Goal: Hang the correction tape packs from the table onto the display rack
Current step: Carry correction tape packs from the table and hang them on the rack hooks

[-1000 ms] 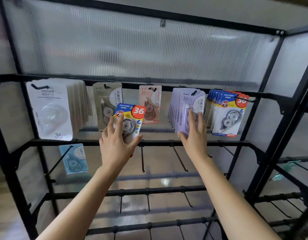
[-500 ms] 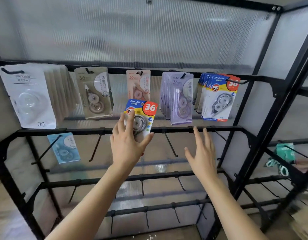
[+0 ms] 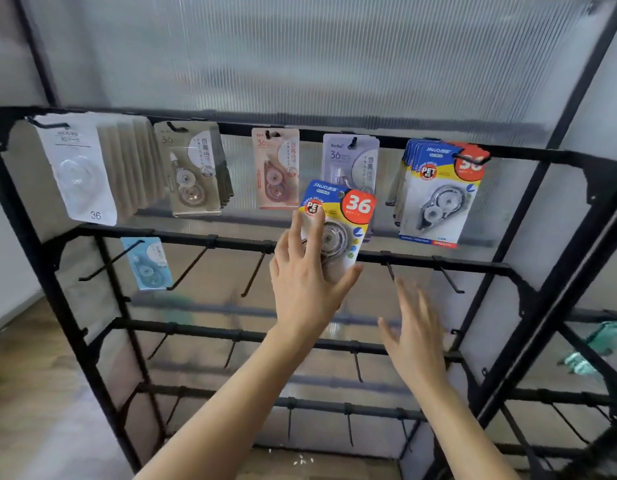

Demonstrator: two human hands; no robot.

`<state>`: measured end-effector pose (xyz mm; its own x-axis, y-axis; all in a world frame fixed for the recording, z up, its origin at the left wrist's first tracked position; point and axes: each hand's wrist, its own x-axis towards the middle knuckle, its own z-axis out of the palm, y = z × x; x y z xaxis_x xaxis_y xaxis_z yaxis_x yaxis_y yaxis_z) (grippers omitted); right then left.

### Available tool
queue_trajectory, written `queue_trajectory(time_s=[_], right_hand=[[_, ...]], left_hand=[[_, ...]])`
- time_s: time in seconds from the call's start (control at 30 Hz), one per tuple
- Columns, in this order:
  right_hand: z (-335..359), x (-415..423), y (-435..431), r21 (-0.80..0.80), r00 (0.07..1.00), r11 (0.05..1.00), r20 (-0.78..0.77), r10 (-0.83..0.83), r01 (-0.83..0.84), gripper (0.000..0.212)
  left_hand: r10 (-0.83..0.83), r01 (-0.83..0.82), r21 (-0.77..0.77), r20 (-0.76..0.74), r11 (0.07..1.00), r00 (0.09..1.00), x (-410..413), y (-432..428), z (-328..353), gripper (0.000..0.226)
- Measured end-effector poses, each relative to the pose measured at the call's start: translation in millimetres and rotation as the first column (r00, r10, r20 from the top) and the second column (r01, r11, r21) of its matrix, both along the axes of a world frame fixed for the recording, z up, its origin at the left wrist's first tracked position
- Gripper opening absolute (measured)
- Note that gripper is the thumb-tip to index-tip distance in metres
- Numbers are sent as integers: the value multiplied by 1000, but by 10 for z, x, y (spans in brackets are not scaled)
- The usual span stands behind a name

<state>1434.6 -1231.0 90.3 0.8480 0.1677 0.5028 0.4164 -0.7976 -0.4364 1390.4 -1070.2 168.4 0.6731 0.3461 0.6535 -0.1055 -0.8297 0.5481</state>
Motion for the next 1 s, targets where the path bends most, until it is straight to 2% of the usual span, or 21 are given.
queue_trajectory(time_s=[0.27, 0.47, 0.73, 1.0], right_hand=[[-53, 95, -536, -78, 994, 993, -81, 77, -84, 76], [-37, 165, -883, -82, 995, 992, -49, 90, -94, 77], [8, 286, -1220, -52, 996, 995, -24, 85, -86, 76], [14, 349, -1300, -46, 996, 995, -24, 91, -92, 76]], left_hand=[[29, -29, -5, 78, 1000, 997, 92, -697, 163, 86], [-12, 9, 24, 110, 1000, 994, 207, -1142, 298, 86], [-69, 63, 57, 108, 996, 992, 367, -1461, 390, 86], [-57, 55, 32, 71, 998, 996, 476, -1570, 457, 86]])
